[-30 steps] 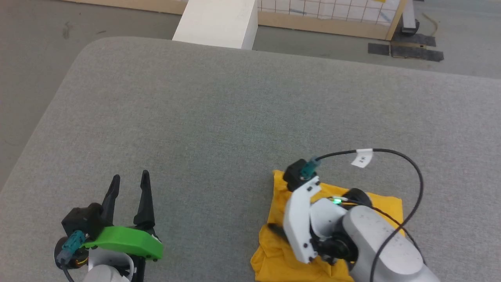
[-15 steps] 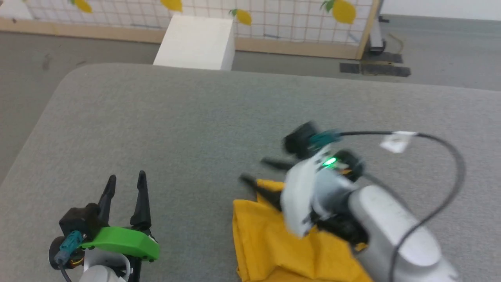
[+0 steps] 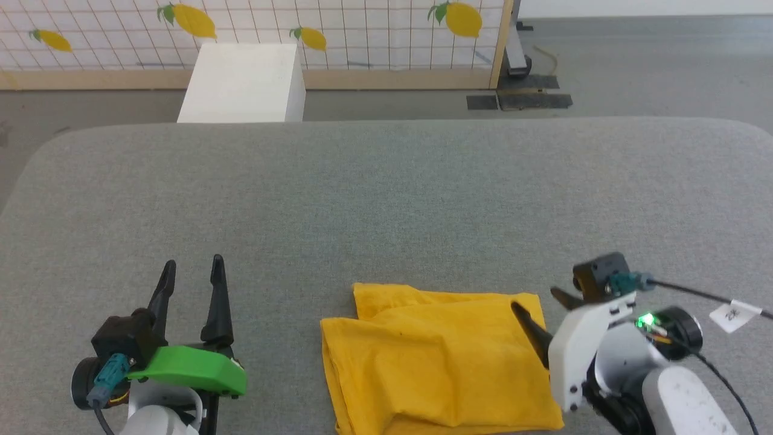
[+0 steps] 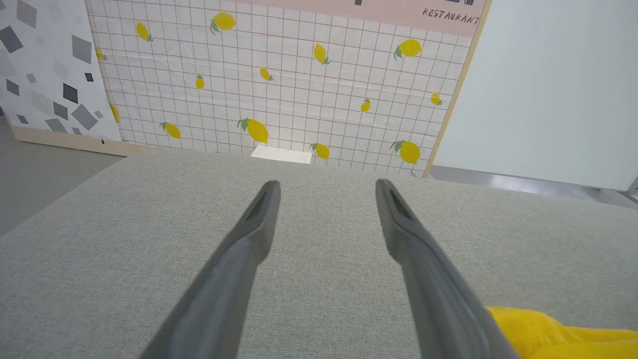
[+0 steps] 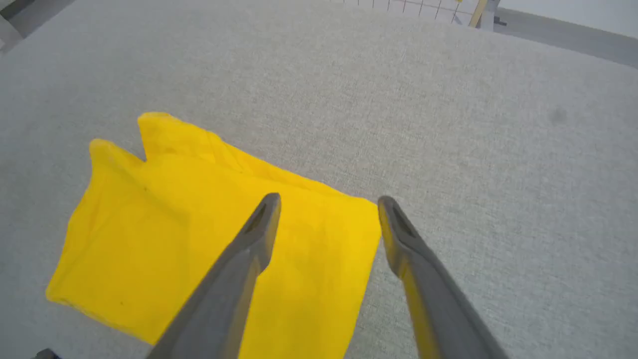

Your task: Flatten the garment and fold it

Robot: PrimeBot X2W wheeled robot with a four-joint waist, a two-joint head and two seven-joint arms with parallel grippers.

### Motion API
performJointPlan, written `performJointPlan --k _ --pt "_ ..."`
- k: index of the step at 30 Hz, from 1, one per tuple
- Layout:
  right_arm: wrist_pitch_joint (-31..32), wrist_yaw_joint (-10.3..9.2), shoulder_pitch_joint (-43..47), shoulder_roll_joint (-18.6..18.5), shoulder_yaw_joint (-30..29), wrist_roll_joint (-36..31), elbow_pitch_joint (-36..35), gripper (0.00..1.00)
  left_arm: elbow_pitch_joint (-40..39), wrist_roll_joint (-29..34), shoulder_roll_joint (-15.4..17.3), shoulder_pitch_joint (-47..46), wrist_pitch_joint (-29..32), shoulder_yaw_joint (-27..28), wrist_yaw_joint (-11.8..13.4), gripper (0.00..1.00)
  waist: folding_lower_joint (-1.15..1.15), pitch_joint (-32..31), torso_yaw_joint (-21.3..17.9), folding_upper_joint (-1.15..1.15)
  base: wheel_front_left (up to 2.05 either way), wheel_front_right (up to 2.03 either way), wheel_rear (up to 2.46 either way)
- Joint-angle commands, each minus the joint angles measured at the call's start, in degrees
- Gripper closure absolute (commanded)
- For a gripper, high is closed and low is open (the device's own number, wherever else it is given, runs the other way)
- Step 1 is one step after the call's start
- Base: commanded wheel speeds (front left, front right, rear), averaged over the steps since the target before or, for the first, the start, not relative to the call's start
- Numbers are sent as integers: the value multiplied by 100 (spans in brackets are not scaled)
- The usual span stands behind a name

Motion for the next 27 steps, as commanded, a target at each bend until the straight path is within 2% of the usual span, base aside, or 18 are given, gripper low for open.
performJointPlan --k 1,11,21,22,23,27 --pt "60 -8 128 64 -48 -97 20 0 2 37 -13 48 -35 3 19 0 0 98 -9 0 0 0 0" --pt "472 -8 498 338 -463 -776 599 0 90 42 -48 -46 -47 -13 -45 0 0 318 218 0 0 0 0" --pt "836 -8 533 457 -507 -846 1151 0 187 38 -66 -81 -50 -13 -91 0 0 354 333 0 0 0 0" --pt "845 -8 521 448 -483 -832 1168 69 197 37 -66 -89 -50 -12 -98 0 0 357 341 0 0 0 0" --pt "826 -8 496 429 -464 -805 1180 100 206 37 -67 -101 -51 -12 -106 0 0 360 351 0 0 0 0" --pt "882 -8 362 235 -293 -667 1158 100 233 40 -75 -137 -51 -7 -131 0 0 351 383 0 0 0 0"
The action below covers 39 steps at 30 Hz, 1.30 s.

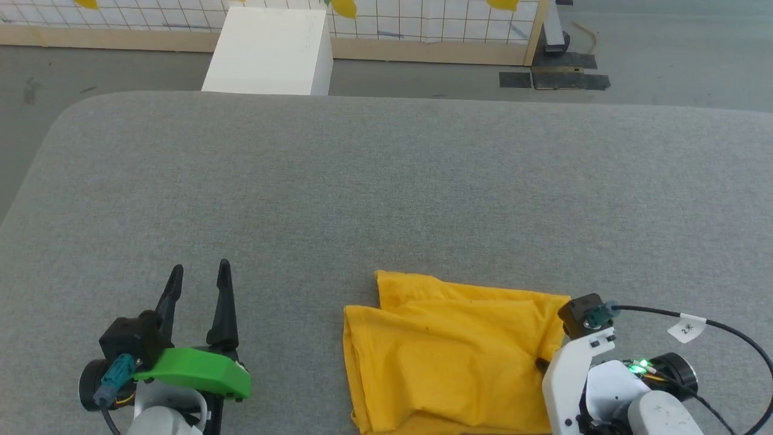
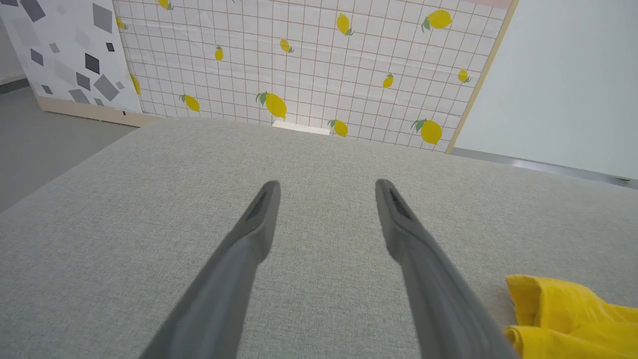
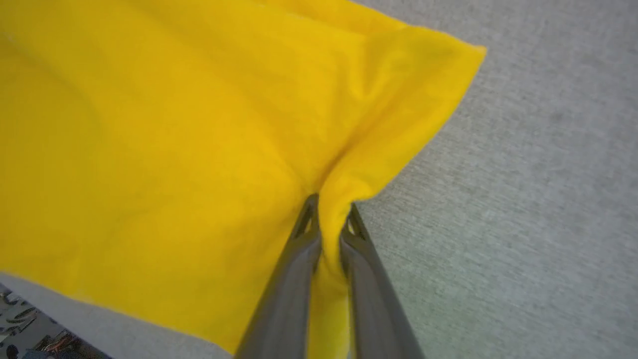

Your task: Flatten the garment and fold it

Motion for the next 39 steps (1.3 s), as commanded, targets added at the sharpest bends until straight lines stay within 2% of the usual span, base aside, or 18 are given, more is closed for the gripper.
performJointPlan --k 1,4,6,11,17,21,25,29,33,39 --pt "113 -12 8 -160 119 47 129 100 25 33 -23 -107 -27 13 -30 0 0 -5 16 0 0 0 0" --pt "151 -12 -169 -553 524 131 -95 100 13 36 -33 -121 -27 29 -44 0 0 -26 22 0 0 0 0" --pt "209 -12 -331 -951 945 206 -350 100 -2 42 -33 -128 -27 34 -59 0 0 -27 -16 0 0 0 0" --pt "546 -12 -864 -2097 1775 685 -1111 100 -120 38 -33 -154 -28 106 -65 0 0 154 -455 0 0 0 0" --pt "752 -12 -1516 -3151 1952 1205 -1454 100 -295 77 34 -315 -28 164 -67 0 0 661 -1352 0 0 0 0" --pt "658 -12 -1831 -3554 1783 1359 -1270 100 -463 155 148 -480 46 146 -47 0 0 1051 -1923 0 0 0 0" --pt "403 -12 -2134 -3694 1491 1381 -835 100 -669 247 328 -659 247 120 -52 0 0 1473 -2392 0 0 0 0" --pt "135 -12 -2377 -3700 1151 1269 -259 100 -829 337 510 -827 471 67 -89 0 0 1794 -2683 0 0 0 0" --pt "-209 -12 -2653 -3566 781 1116 327 100 -1141 434 717 -932 746 83 -61 0 0 2153 -2873 0 0 0 0" --pt "-661 -12 -3127 -3274 133 759 1316 100 -1702 564 1019 -979 1188 143 -2 0 0 2578 -2959 0 0 0 0"
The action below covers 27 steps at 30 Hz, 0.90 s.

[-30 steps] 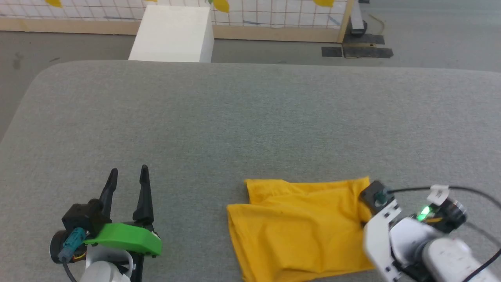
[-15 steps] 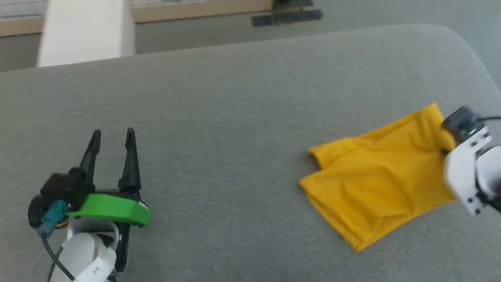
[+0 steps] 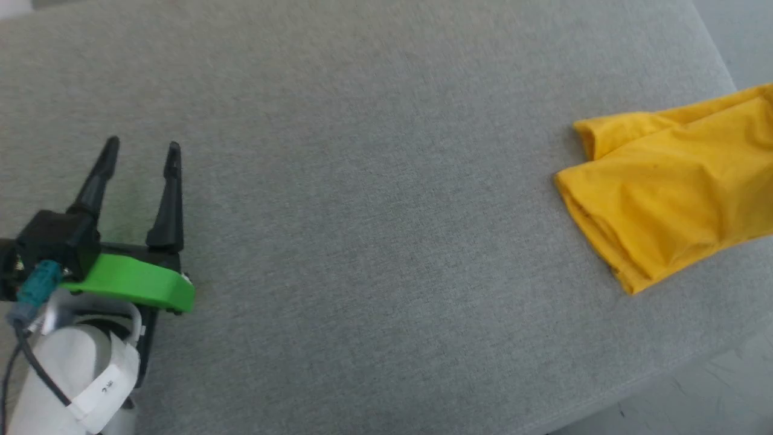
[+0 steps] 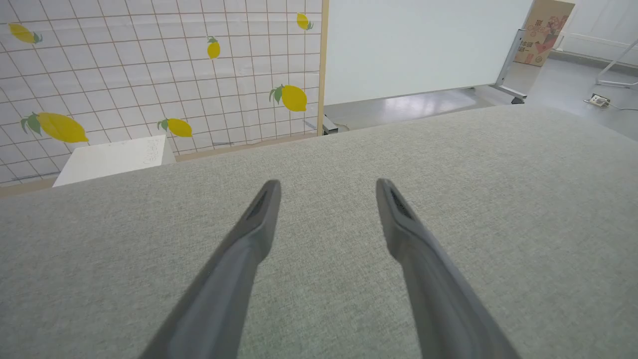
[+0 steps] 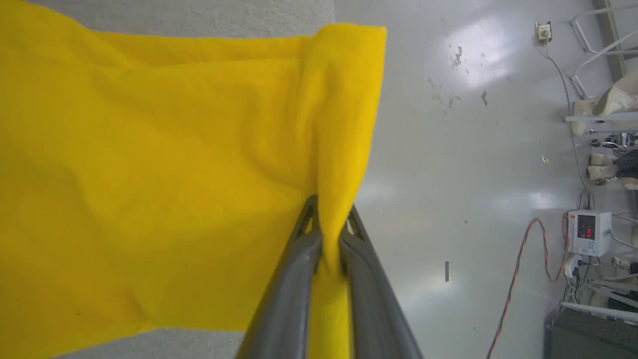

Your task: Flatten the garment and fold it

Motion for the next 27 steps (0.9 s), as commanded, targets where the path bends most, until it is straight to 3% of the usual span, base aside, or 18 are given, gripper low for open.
performJointPlan --k 1,4,5,6,7,16,22,27 --pt "-128 -12 -189 81 -120 -126 140 100 -113 96 103 -71 75 45 59 0 -1 678 -473 0 0 0 0" --pt "-405 -12 -442 250 -465 -413 598 100 -372 127 245 -38 261 130 99 0 -1 823 -458 0 0 0 0" --pt "-443 -12 -499 307 -554 -480 745 82 -436 129 274 -21 311 156 116 0 -1 849 -450 0 0 0 0" --pt "-498 -12 -564 370 -673 -541 915 14 -515 129 306 -5 354 185 132 0 -1 878 -434 0 0 0 0" --pt "-570 -12 -630 409 -794 -645 1070 0 -573 128 335 17 393 215 148 0 -1 892 -421 0 0 0 0" --pt "-1335 -12 -1027 661 -1508 -954 1566 0 -573 41 286 180 321 263 239 0 -1 642 -246 0 0 0 0" --pt "-2098 -12 -1337 844 -1449 -452 993 0 -225 -122 31 307 -70 277 324 0 -1 82 -18 0 0 0 0" --pt "-2626 -12 -1395 1099 -1206 194 165 0 137 -297 -271 397 -450 221 356 0 -1 -504 399 0 0 0 0"
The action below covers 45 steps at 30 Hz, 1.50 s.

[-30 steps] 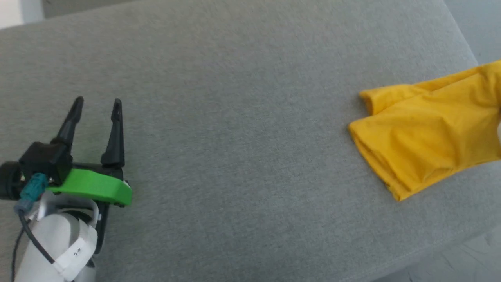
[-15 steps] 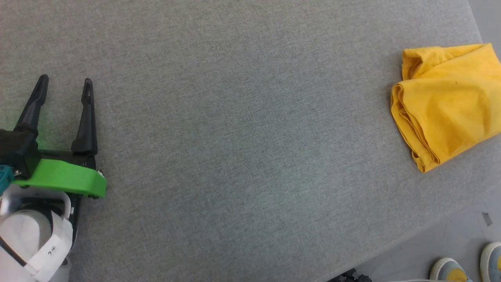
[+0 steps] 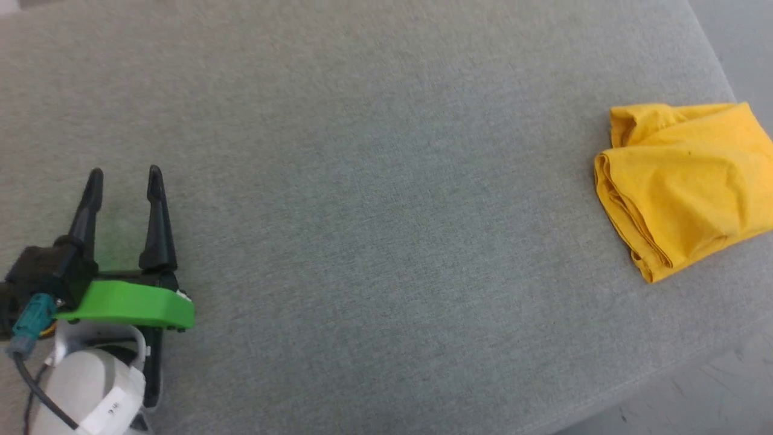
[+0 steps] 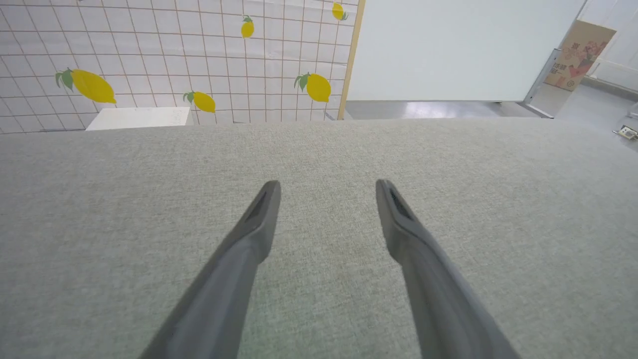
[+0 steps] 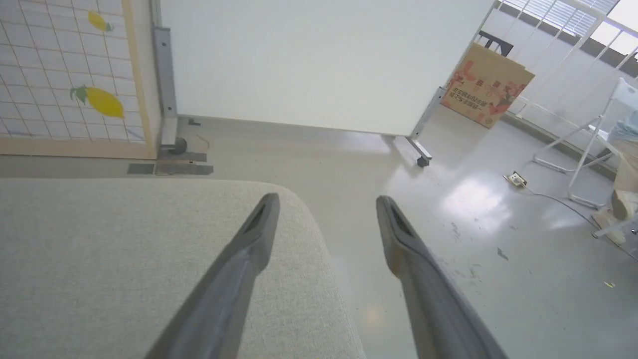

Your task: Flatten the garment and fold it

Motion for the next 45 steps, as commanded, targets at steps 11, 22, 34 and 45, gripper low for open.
performJointPlan --k 11,22,34,45 --pt "-1709 -11 836 1350 429 932 -1664 0 818 -296 -581 128 -602 -173 -1 0 0 -1636 1603 0 0 0 0" --pt "-2088 -11 2500 2502 239 245 -1879 0 1241 -333 -872 254 -789 -61 -2 0 0 -2442 2234 0 0 0 0" --pt "-2093 -11 4051 2547 386 124 -1733 0 1217 292 -953 639 -806 7 92 0 0 -2836 2324 0 0 0 0" --pt "-2093 -11 4498 2548 329 -372 -1286 0 1779 569 -1065 821 -807 -200 137 0 0 -2901 2310 0 0 0 0"
